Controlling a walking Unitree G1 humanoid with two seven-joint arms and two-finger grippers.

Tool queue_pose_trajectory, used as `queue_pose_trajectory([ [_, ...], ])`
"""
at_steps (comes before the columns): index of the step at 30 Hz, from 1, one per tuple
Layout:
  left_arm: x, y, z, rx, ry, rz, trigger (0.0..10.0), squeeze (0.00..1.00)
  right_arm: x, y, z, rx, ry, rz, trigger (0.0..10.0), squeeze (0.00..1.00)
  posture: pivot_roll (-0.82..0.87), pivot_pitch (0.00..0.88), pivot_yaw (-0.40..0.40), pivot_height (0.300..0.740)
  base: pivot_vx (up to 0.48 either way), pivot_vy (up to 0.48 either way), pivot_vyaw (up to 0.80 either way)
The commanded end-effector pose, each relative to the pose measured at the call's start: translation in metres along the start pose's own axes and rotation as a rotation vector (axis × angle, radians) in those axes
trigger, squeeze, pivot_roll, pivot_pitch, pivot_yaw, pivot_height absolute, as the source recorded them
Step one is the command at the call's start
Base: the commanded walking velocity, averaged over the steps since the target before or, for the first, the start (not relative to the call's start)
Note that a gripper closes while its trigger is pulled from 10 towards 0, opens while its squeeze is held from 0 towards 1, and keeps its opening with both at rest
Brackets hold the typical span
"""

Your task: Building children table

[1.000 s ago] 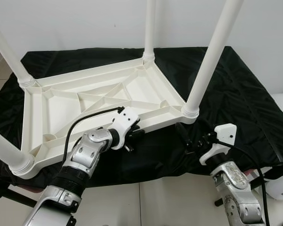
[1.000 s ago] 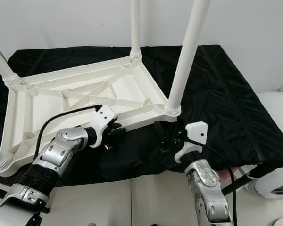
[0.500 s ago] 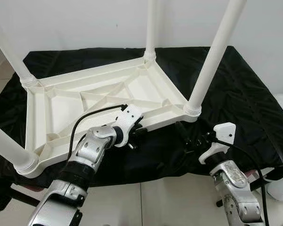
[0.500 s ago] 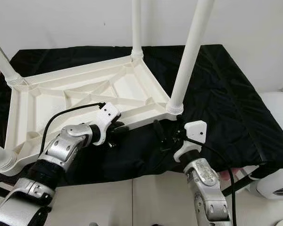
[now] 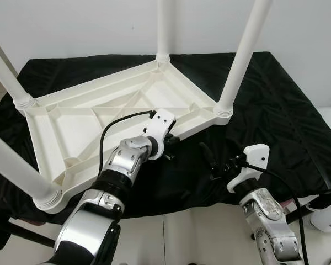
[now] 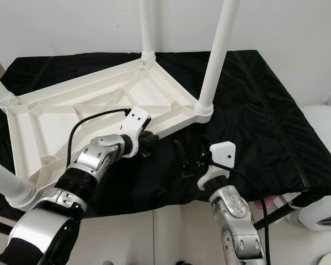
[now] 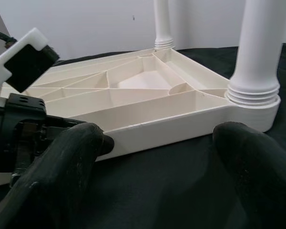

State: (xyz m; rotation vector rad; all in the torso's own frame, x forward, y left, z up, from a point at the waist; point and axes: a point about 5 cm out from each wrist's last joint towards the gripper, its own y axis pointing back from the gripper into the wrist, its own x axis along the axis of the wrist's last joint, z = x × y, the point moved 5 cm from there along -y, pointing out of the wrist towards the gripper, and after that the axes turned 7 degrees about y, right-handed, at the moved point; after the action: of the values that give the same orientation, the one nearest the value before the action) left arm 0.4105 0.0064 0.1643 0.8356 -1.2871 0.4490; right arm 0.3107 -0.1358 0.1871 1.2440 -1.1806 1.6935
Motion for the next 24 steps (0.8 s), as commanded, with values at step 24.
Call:
queue_pose_trajectory([
  [24,0.010,-0.012,-0.030,0.535,0.101,0.100,10.0,0.00,0.003,-0.002,-0.006,-0.012,-0.006,0.008,10.0,0.00,-0.15,0.130,0.103,0.740,0.000,0.000,0.00],
])
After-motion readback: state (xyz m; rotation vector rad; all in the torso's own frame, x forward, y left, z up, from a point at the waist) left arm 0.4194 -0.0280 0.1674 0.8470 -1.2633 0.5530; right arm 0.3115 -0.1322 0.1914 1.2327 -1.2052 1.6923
